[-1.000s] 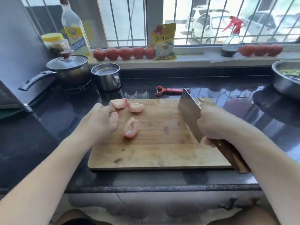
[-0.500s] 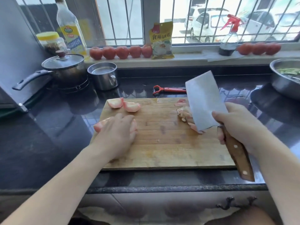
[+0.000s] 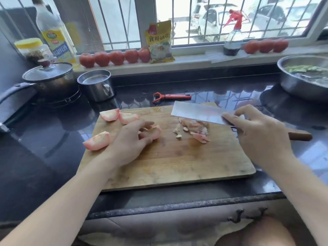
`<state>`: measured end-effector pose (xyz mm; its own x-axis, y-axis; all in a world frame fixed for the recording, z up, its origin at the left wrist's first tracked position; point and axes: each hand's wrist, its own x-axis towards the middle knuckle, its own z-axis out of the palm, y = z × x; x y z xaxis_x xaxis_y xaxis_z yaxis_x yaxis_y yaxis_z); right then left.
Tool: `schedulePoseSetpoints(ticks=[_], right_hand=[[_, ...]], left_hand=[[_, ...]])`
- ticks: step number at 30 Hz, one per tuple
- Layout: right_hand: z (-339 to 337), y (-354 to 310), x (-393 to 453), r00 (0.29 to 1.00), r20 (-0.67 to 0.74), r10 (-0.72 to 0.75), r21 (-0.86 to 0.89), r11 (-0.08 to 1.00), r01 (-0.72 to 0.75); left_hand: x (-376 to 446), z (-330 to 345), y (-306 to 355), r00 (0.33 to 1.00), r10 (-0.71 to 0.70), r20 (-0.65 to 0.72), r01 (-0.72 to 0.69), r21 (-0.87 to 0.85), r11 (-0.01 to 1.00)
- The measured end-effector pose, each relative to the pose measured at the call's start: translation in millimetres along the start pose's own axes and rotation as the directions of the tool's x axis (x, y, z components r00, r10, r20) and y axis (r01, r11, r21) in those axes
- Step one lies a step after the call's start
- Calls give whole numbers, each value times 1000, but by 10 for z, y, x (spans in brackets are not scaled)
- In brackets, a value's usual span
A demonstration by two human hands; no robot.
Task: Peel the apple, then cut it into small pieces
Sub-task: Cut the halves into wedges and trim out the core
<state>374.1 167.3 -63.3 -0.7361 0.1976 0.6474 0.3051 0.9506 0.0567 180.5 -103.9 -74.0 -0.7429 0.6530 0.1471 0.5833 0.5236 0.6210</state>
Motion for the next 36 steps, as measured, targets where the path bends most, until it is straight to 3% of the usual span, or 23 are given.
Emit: schedulePoseSetpoints(ticks=[5,9,15,18,20,21,23,25,32,36], right_hand=[[321,50,-333,992,-100,-77,-4,997,77],[311,-7,-377,991,-123,-45,12,999,47],[289,-34,-392,993,-117,25,24,999,-23],[136,-128,-274,988,-35,152,177,974,-144],[-65,-266,-88,954,137,266,378,876,-298],[-139,-346,10,914,267,305,489,775,-401],[-263,-535,167,812,513,281,666,466,-582],[-300,-694,228,720,661,213,692,198,-694],[-25,-1089,7,571,789,227,582,23,-813],[43,-1108,-45,544,792,278,575,-38,-817]], left_hand=[[-59,107,-20,996,-16,-92,9,-76,997],[-50,117,58,981,30,-193,-22,45,999],[30,90,34,979,-170,-111,181,99,979],[-46,77,-11,984,-164,-76,167,28,986],[-100,74,-19,990,-104,-100,104,-1,995],[-130,74,-25,990,-81,-117,80,-20,997],[-197,77,-34,990,-37,-135,28,-68,997],[-257,102,-53,991,14,-130,-27,-101,995],[-273,168,-125,990,51,-134,-72,-162,984],[-232,200,-186,987,63,-148,-87,-158,984]])
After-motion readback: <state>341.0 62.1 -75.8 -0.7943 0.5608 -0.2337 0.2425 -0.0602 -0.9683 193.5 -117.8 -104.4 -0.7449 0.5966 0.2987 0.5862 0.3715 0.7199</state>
